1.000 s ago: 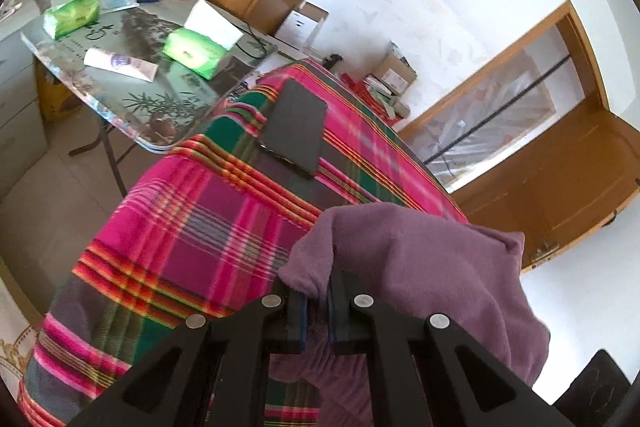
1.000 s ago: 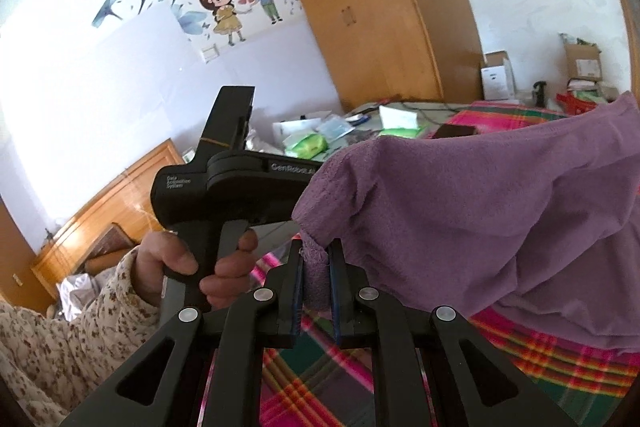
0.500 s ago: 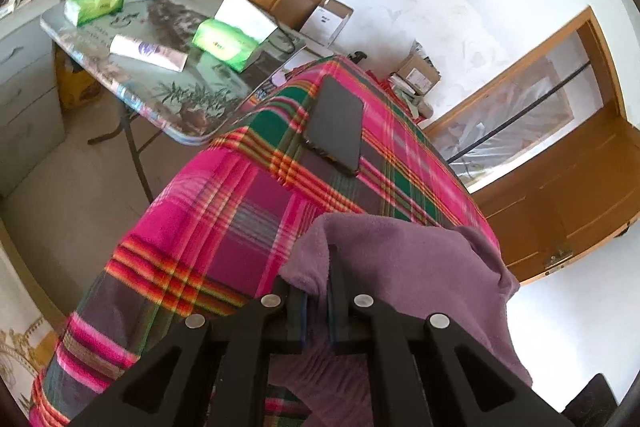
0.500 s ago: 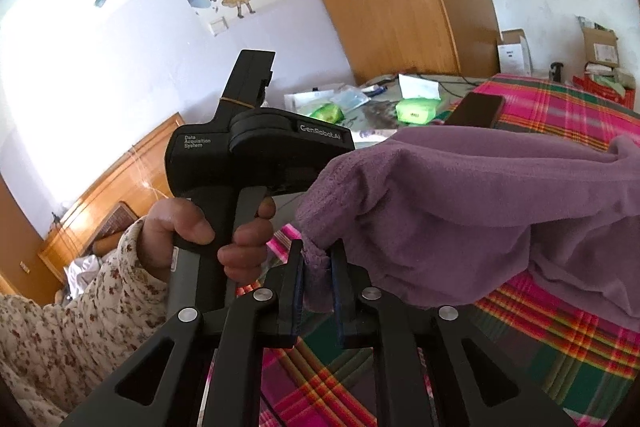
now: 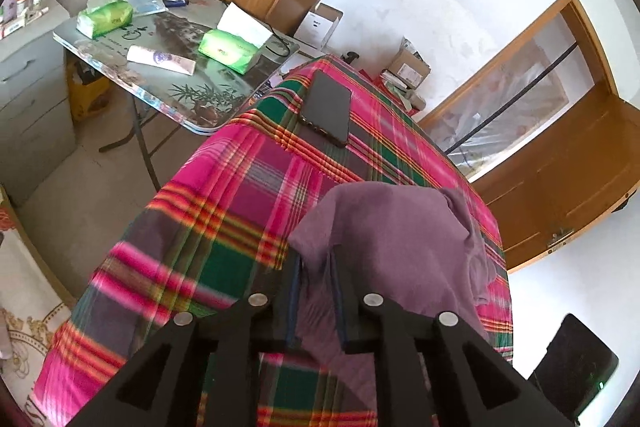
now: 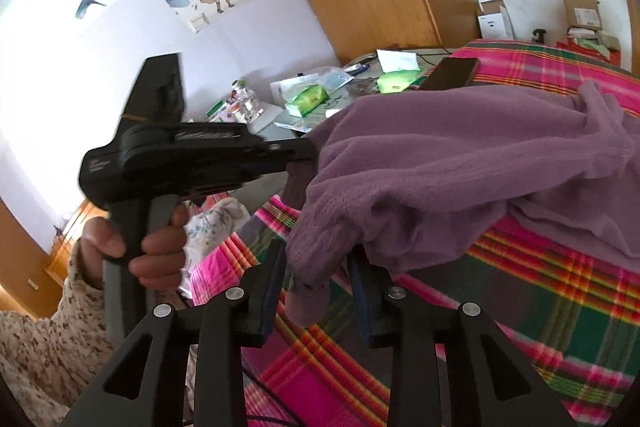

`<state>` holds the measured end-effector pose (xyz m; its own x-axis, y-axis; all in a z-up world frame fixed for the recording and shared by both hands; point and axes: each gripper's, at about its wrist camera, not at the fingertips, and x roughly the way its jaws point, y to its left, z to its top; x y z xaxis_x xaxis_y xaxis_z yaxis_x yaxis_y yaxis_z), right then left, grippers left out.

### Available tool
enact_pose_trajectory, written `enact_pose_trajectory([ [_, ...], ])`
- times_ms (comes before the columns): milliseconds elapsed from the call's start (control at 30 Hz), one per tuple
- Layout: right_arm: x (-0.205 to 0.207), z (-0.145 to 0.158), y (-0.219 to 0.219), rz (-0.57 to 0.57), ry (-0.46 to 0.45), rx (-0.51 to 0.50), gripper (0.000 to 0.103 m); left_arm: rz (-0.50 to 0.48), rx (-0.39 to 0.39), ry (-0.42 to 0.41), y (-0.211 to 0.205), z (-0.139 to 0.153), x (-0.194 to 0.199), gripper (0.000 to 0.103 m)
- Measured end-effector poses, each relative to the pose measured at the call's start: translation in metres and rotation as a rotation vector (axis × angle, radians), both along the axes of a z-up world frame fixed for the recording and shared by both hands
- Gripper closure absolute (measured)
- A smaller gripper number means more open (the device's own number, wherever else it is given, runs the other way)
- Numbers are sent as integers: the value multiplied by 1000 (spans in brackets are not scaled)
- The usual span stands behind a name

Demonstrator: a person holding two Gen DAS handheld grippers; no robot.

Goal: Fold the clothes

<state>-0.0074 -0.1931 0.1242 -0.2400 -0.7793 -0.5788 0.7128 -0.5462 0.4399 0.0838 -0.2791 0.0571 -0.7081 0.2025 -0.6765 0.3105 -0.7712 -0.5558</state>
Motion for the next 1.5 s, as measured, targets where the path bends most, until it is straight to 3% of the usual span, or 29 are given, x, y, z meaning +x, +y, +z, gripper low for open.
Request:
enact_pose_trajectory([
  [167,-1,-3,22,-27,-32,-30,69,26,28,-2,3,0,23,85],
  [300,3,-3,18,-2,-41,-32,69,-47,38,-15,28,-2,33,78],
  [467,13,-2,14,37,-24,-19,69,-104,51,-14,49,0,38,77],
  [833,18,-12,69,-32,-37,-27,68,-216,-9,-39,94,-1,46,67],
  [1033,-1,-16,118,-195,-30,21,68,-266,-217,-73,131,-3,46,66],
  [1133,-10,-9,137,-247,16,72,68,-285,-316,-83,148,-4,44,66],
  [1300,-27,-1,161,-276,97,160,68,-222,-351,-141,146,-18,34,66],
  [1433,-38,-6,168,-285,142,238,64,-208,-425,-153,153,-22,31,66],
  [1500,-42,-12,165,-276,158,264,62,-179,-421,-146,151,-21,28,66],
])
